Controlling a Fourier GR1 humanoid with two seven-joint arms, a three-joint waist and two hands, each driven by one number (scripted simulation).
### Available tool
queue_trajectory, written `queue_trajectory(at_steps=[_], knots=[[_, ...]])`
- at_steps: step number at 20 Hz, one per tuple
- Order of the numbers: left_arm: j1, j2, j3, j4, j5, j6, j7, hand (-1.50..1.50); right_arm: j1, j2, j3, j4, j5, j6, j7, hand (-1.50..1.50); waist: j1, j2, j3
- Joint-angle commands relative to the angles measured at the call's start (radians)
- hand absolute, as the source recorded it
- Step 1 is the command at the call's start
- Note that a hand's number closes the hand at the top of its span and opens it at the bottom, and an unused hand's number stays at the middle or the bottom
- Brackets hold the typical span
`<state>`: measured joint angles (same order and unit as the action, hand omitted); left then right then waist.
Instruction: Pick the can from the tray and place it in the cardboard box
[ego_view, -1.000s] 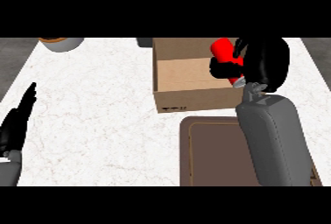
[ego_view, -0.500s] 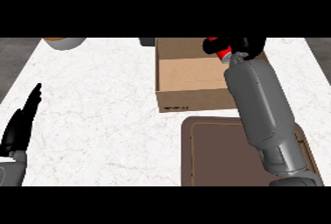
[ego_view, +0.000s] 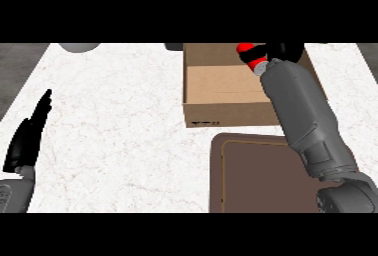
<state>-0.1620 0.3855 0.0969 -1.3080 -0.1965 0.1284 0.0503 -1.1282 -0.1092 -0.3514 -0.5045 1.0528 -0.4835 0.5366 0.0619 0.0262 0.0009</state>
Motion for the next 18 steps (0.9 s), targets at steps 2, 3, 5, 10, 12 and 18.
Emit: queue_trajectory(at_steps=[2,3,5,10,12,18], knots=[[-0.029,-0.009,-0.005,-0.013,0.005,-0.010,0.021,0.00,-0.039,-0.011,-0.081,0.138,-0.067,-0.073,-0.052,-1.50,0.020,0.008,0.001],[0.007,0.014,0.001,-0.037,0.004,-0.024,0.019,0.00,-0.037,-0.031,-0.100,0.151,-0.095,-0.049,-0.089,-1.50,0.015,0.002,0.001],[-0.021,-0.009,-0.006,-0.010,-0.004,-0.008,0.004,0.00,-0.051,-0.005,-0.095,0.172,-0.086,-0.115,-0.125,-1.50,0.019,0.009,0.001],[-0.019,-0.007,-0.007,-0.017,-0.005,-0.017,0.019,0.00,-0.051,-0.014,-0.119,0.165,-0.111,-0.236,-0.245,-1.50,0.019,0.008,0.001],[0.007,0.000,0.001,-0.027,-0.008,-0.013,0.020,0.00,-0.059,-0.035,-0.137,0.140,-0.139,-0.259,-0.304,-1.50,0.009,0.000,0.001],[0.028,0.002,0.025,-0.043,0.000,-0.008,0.026,0.00,0.010,-0.029,-0.224,0.041,-0.296,-0.317,-0.497,-1.50,-0.031,-0.017,0.001]])
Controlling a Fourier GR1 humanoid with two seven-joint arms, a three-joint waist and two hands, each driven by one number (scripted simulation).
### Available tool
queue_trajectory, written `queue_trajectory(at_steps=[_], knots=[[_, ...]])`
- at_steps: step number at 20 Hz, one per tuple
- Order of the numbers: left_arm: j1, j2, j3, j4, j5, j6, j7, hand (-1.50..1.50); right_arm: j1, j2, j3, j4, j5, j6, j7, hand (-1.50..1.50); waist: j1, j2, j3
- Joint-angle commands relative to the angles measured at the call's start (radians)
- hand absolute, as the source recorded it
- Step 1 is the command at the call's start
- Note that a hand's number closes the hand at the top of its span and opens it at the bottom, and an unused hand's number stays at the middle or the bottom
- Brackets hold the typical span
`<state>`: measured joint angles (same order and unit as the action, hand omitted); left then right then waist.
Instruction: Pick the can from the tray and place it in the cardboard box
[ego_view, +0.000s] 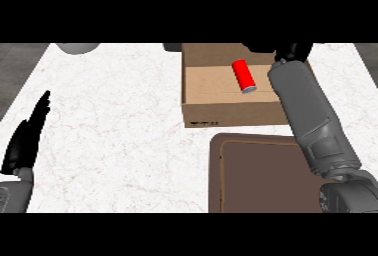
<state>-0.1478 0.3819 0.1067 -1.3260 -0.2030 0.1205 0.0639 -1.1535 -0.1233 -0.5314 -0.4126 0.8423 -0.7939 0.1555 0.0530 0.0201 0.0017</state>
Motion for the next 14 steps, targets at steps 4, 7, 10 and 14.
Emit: queue_trajectory(at_steps=[4,7,10,14], knots=[[0.041,-0.008,0.017,-0.013,-0.010,0.011,0.014,0.00,0.056,-0.023,-0.061,-0.099,-0.169,0.023,-0.182,-1.50,-0.035,-0.016,-0.001],[0.101,0.008,0.050,-0.039,0.018,-0.011,-0.024,0.00,0.146,0.009,-0.042,-0.227,-0.217,0.065,-0.176,-1.50,-0.053,-0.026,-0.002],[0.070,0.028,0.067,-0.058,0.016,-0.015,0.042,0.00,0.259,0.031,0.001,-0.369,-0.209,0.077,-0.129,-1.50,-0.070,-0.032,-0.002],[0.093,-0.005,0.057,-0.007,-0.010,0.018,-0.021,0.00,0.434,-0.015,0.021,-0.572,-0.232,0.206,-0.076,-1.50,-0.092,-0.037,-0.003]])
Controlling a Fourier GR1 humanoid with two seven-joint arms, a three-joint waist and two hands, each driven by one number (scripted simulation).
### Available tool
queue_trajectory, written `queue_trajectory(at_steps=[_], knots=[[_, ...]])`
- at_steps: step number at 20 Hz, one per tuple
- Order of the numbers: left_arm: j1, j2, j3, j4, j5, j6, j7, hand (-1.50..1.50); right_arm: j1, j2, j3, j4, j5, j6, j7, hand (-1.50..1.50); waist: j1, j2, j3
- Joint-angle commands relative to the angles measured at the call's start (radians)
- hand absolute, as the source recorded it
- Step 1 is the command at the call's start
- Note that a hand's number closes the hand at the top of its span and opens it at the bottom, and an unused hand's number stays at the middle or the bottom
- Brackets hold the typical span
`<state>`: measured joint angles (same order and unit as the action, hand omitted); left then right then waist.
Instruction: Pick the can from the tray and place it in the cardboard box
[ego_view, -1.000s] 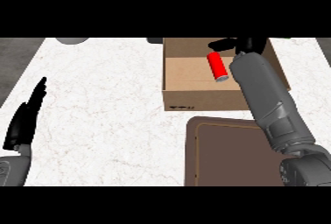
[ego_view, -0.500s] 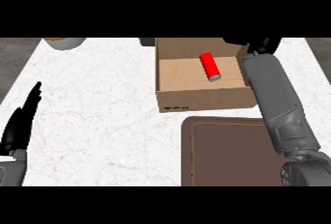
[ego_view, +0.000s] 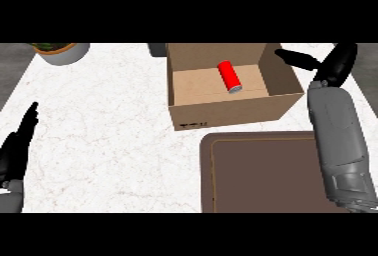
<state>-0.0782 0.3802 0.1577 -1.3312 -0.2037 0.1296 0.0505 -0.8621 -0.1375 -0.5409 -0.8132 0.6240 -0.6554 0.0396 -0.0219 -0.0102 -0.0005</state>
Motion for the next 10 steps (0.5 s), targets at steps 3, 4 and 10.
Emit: queue_trajectory(at_steps=[3,4,10], knots=[[0.061,-0.003,0.024,-0.008,0.007,0.003,-0.027,0.00,0.296,-0.010,0.051,-0.348,-0.037,0.157,0.057,-1.50,-0.023,-0.009,-0.001],[0.013,-0.006,0.006,-0.014,-0.006,0.001,0.009,0.00,0.350,-0.017,0.042,-0.402,-0.068,0.181,0.039,-1.50,-0.020,-0.004,0.000],[0.001,0.006,0.013,-0.007,-0.019,-0.003,0.009,0.00,0.617,-0.038,0.107,-0.785,-0.102,0.419,0.201,-1.50,-0.015,-0.001,-0.001]])
